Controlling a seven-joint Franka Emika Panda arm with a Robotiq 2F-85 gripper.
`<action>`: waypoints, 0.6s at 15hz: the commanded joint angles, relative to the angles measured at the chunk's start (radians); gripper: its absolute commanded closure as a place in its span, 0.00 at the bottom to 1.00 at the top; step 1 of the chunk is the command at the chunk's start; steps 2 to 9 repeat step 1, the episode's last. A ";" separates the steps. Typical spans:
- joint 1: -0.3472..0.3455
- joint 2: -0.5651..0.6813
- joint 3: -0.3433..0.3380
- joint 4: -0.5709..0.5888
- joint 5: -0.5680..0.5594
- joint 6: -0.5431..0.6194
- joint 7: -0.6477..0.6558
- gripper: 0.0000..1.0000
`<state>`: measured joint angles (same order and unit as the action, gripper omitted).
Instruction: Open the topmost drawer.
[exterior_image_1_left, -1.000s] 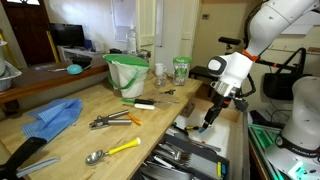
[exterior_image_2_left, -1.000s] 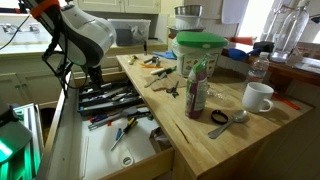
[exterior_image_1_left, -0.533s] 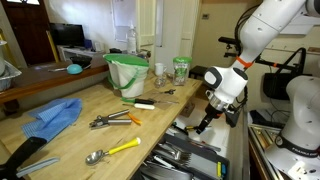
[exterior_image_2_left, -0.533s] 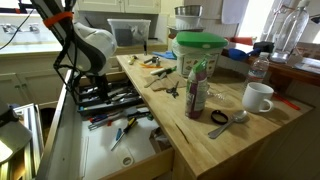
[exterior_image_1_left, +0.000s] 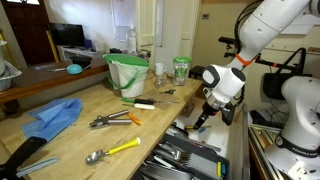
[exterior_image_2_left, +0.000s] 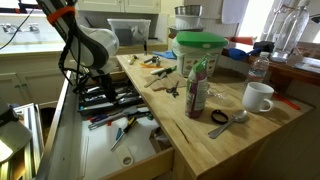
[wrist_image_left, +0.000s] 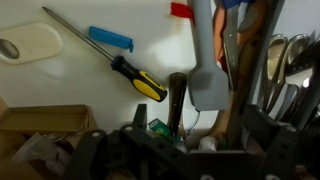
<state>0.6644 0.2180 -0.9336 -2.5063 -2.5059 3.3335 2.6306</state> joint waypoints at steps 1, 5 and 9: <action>0.000 0.000 -0.001 0.000 0.000 0.000 0.000 0.00; 0.000 0.000 -0.001 0.000 0.000 0.000 0.000 0.00; 0.000 0.000 -0.001 0.000 0.000 0.000 0.000 0.00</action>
